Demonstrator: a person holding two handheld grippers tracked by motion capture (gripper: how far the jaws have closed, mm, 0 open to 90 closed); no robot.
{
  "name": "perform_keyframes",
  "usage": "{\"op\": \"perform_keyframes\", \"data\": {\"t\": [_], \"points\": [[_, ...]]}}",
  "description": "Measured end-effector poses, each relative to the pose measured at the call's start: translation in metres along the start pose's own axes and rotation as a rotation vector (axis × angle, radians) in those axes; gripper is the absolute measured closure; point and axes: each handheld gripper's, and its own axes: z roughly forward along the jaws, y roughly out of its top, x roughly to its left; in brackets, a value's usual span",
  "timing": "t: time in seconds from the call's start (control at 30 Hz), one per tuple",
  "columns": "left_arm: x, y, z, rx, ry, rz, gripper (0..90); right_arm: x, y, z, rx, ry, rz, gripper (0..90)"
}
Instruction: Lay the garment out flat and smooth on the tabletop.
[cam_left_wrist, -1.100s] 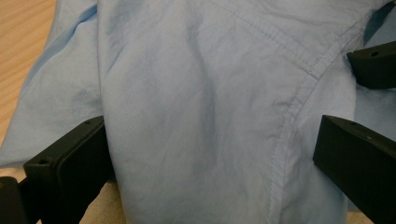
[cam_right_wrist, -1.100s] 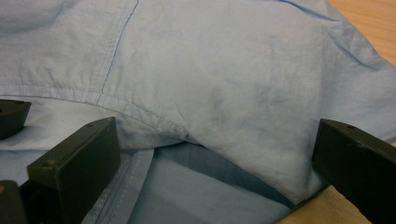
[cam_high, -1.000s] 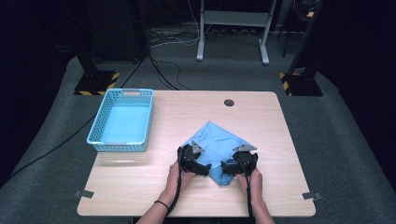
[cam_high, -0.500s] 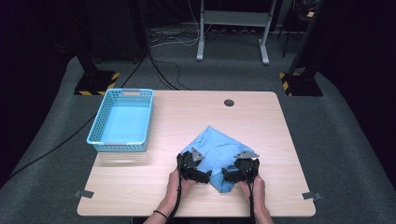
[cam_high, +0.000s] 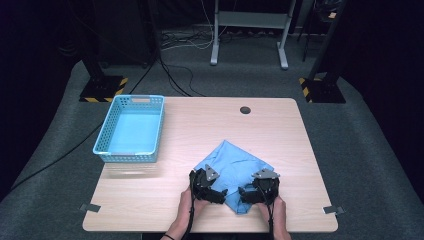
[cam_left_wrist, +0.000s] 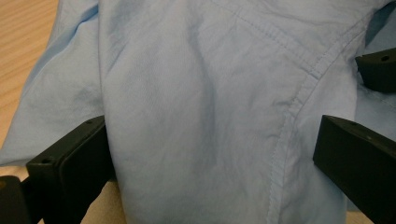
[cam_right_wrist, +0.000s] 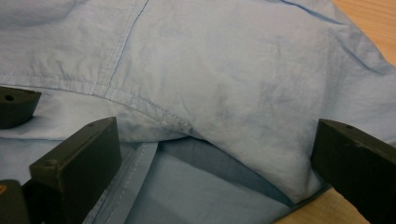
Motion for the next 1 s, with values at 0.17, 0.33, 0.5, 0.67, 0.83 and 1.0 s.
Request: {"op": "perform_keyframes", "data": {"t": [0.17,0.33,0.5,0.67,0.83,1.0], "points": [[-0.005,-0.004,-0.004,0.000,0.003,0.001,0.3,0.004,-0.005,-0.005,-0.004,-0.001,-0.003,1.3],[-0.012,-0.009,-0.009,0.001,0.006,-0.003,0.4,0.007,-0.010,-0.010,-0.004,0.005,-0.007,1.3],[-0.016,-0.012,-0.012,0.000,0.002,0.002,0.4,0.010,-0.015,-0.015,-0.004,0.011,-0.010,1.5],[-0.020,-0.015,-0.015,-0.001,0.001,0.002,0.4,0.012,-0.020,-0.019,-0.008,0.014,-0.015,1.5],[-0.023,-0.018,-0.018,-0.001,0.002,0.002,0.4,0.015,-0.023,-0.022,-0.008,0.017,-0.016,1.6],[-0.026,-0.020,-0.020,-0.002,0.005,0.001,0.4,0.016,-0.025,-0.024,-0.010,0.021,-0.020,1.5]]}}
